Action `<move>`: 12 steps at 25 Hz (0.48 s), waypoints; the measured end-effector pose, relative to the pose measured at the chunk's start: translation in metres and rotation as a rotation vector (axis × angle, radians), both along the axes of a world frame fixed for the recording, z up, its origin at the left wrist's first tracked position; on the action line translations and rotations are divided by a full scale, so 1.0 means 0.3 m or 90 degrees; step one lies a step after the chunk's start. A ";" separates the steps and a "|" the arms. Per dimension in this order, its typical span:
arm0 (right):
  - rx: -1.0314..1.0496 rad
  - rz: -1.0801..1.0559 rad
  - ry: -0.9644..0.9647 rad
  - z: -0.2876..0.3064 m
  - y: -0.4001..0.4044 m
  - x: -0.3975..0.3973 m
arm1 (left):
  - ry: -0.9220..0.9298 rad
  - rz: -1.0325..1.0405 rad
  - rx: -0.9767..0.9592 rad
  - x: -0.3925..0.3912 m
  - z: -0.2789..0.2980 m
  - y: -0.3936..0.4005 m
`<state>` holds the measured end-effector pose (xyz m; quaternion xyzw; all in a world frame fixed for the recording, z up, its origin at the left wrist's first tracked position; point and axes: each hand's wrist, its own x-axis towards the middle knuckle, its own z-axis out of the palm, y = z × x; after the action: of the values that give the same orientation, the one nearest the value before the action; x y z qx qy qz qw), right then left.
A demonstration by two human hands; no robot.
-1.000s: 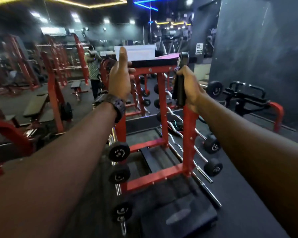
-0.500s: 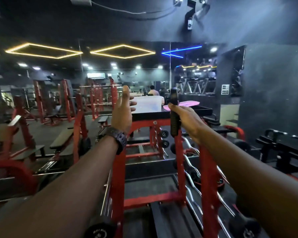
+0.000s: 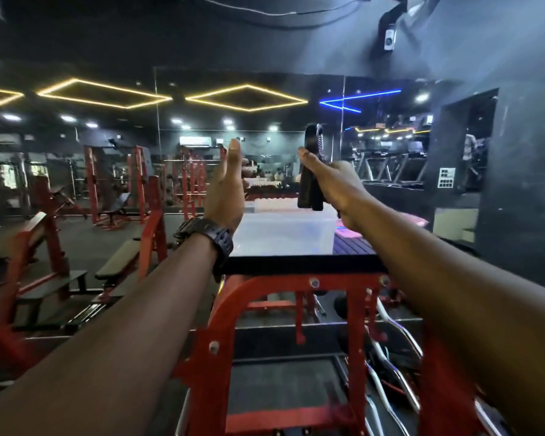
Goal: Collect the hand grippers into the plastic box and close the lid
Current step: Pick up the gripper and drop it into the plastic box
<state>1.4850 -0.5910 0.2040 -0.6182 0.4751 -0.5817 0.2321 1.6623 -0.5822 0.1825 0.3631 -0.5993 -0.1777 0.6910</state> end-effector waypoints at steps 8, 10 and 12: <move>0.110 -0.059 0.121 0.177 -0.431 0.091 | -0.009 -0.014 0.095 0.037 0.174 -0.425; 0.150 -0.048 0.230 0.164 -0.459 0.111 | -0.024 -0.001 0.119 0.045 0.179 -0.466; 0.223 -0.011 0.368 0.140 -0.463 0.146 | -0.025 0.004 0.132 0.066 0.184 -0.503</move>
<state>1.5287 -0.7298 0.2460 -0.7042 0.6190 -0.2939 0.1858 1.6821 -0.7332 0.2377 0.4378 -0.5902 -0.2297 0.6381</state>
